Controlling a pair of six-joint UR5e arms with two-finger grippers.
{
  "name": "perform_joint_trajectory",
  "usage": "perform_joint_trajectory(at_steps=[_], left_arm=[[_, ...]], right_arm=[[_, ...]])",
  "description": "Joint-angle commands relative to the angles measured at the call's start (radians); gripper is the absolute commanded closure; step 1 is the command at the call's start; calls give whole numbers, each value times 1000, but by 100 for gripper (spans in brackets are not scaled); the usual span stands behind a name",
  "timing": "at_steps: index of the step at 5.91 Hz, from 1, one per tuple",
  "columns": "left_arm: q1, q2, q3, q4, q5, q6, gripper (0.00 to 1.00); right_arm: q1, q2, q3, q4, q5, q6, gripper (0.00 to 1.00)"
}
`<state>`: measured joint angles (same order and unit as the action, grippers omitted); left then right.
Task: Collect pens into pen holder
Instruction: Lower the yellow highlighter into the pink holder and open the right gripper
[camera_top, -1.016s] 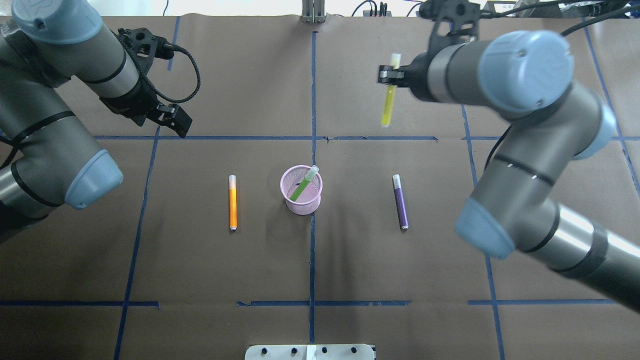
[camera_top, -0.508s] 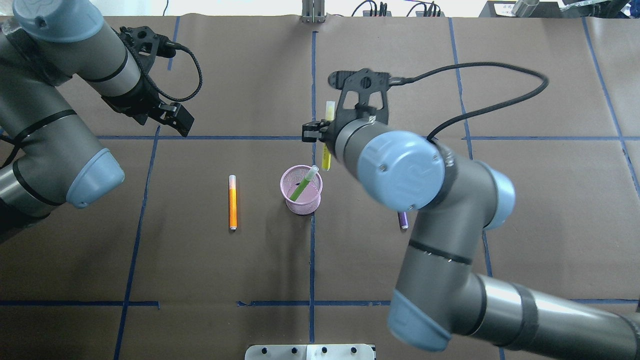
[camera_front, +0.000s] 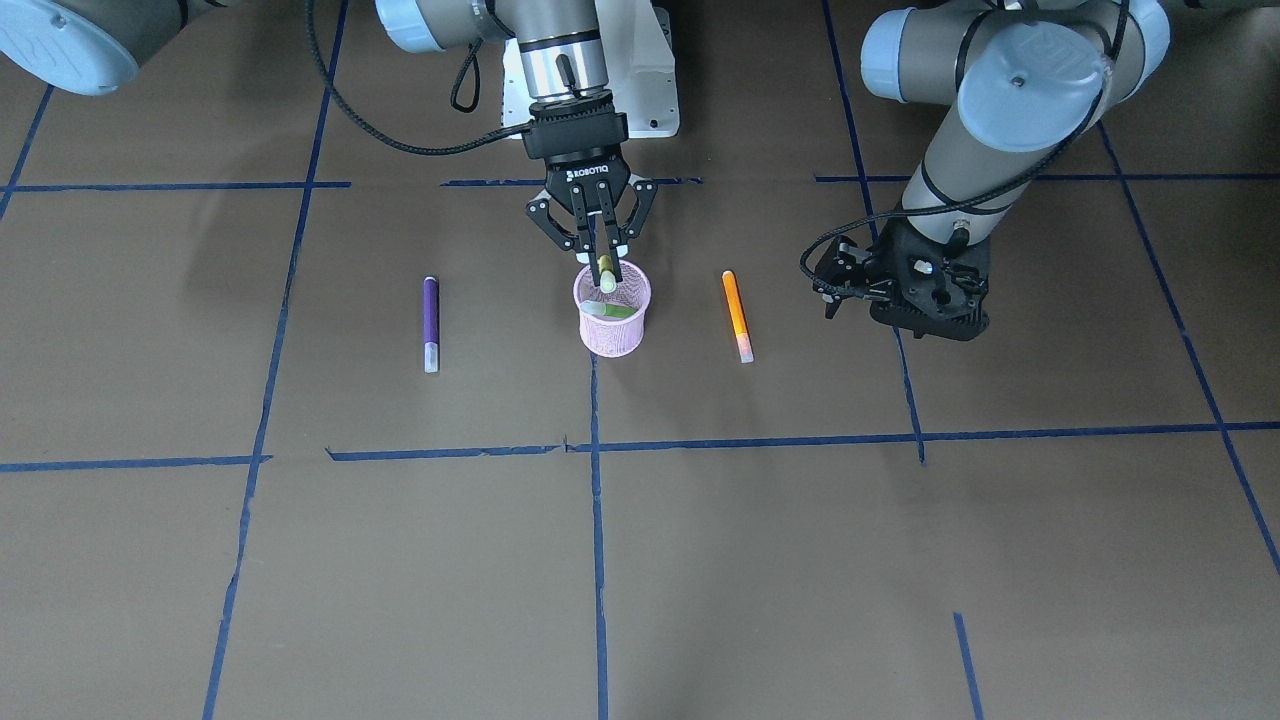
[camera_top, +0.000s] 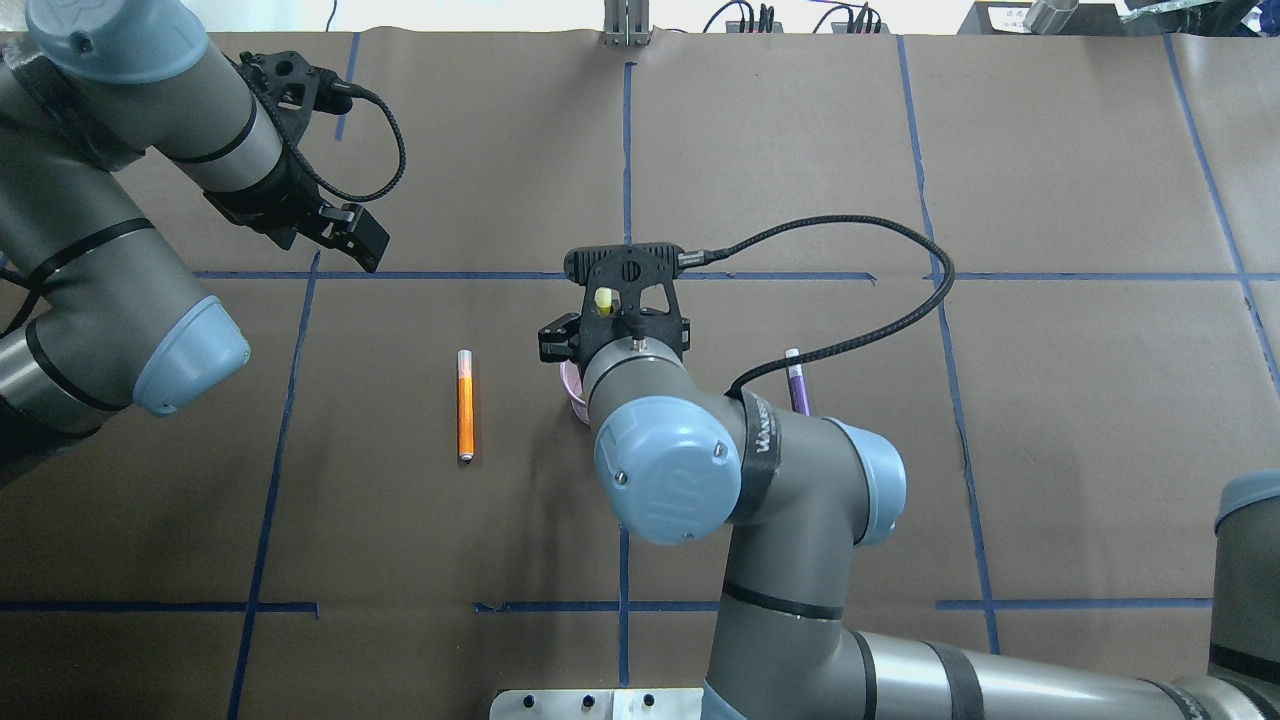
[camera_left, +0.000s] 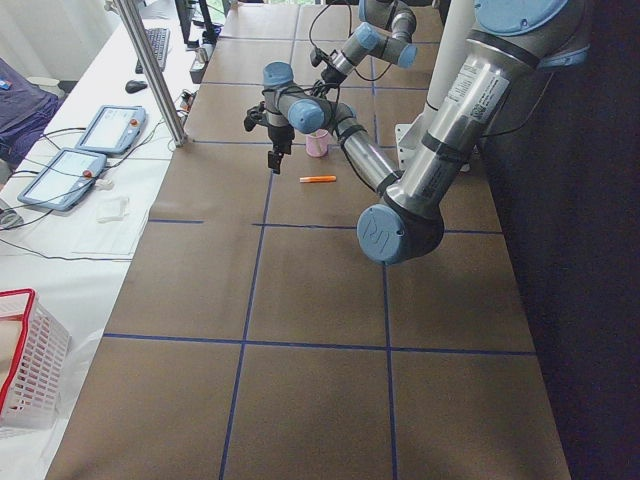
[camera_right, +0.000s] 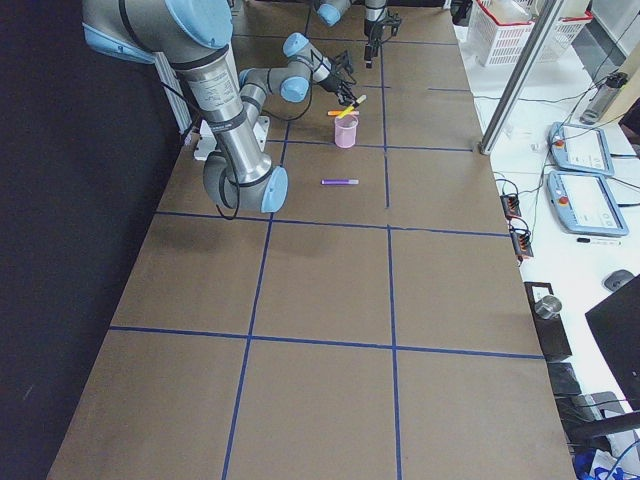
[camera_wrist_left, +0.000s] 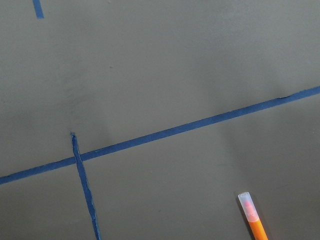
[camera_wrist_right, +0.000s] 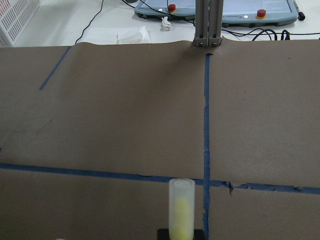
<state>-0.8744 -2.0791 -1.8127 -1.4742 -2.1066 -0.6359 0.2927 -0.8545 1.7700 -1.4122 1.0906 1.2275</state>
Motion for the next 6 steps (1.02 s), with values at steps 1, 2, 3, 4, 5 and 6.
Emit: perform_joint_trajectory(at_steps=[1, 2, 3, 4, 5, 6], left_arm=[[2, -1, -2, 0, -1, -2, 0], [0, -9, -2, 0, -1, -10, 0], [0, -9, -2, 0, -1, -10, 0], [0, -13, 0, 0, -1, -10, 0], [0, -13, 0, 0, -1, -10, 0], [0, -15, 0, 0, 0, -10, 0]], right_arm=[[-47, -6, -35, 2, -78, 0, 100], [-52, -5, -47, 4, -99, 1, 100], [-52, -6, -49, 5, -100, 1, 100], [-50, -5, -49, 7, -98, 0, 96], [-50, 2, -49, 10, -100, 7, 2], [-47, 6, -49, 10, -98, 24, 1]])
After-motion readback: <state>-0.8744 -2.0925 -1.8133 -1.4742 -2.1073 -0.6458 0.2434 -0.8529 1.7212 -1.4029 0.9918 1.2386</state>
